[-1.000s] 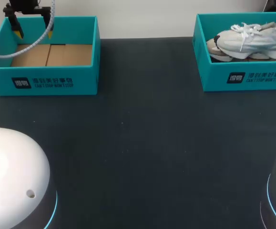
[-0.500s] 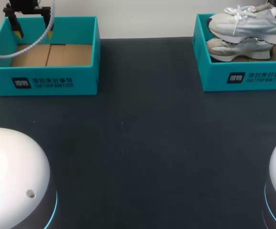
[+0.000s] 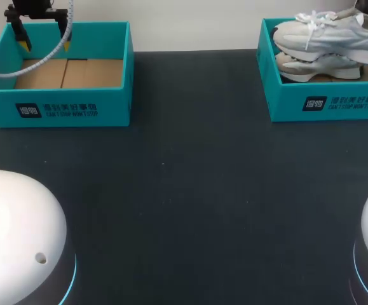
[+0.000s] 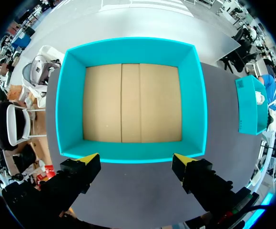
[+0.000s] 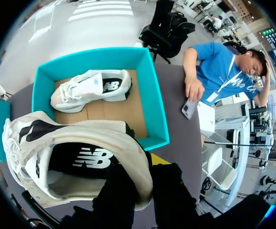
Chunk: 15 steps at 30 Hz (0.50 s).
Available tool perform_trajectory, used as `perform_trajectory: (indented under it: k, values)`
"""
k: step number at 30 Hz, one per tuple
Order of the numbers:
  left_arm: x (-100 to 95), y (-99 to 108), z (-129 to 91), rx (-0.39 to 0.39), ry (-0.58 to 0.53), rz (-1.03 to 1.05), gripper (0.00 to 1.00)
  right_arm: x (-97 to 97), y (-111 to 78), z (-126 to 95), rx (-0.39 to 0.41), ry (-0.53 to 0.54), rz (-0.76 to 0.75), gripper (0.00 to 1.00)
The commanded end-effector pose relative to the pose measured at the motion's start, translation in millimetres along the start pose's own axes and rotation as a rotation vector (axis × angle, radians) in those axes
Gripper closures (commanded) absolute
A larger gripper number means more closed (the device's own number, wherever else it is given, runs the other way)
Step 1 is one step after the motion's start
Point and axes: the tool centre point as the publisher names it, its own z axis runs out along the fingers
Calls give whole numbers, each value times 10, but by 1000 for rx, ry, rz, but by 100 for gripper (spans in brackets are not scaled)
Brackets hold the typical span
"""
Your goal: Take the shoe out of the shoebox, open the shoe tongue, remove and reinsert the insole, then place the shoe into the shoebox
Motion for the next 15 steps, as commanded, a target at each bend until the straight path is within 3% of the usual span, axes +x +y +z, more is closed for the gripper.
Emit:
perform_trajectory:
  k: [1, 8, 15]
  values:
    - [-2, 0, 0, 0, 0, 0, 0, 228, -422, -198, -42, -43, 16, 100]
    - [-2, 0, 0, 0, 0, 0, 0, 556, -963, -410, -59, -50, 51, 100]
    - [-2, 0, 0, 0, 0, 0, 0, 1029, -1560, -481, -51, -50, 50, 100]
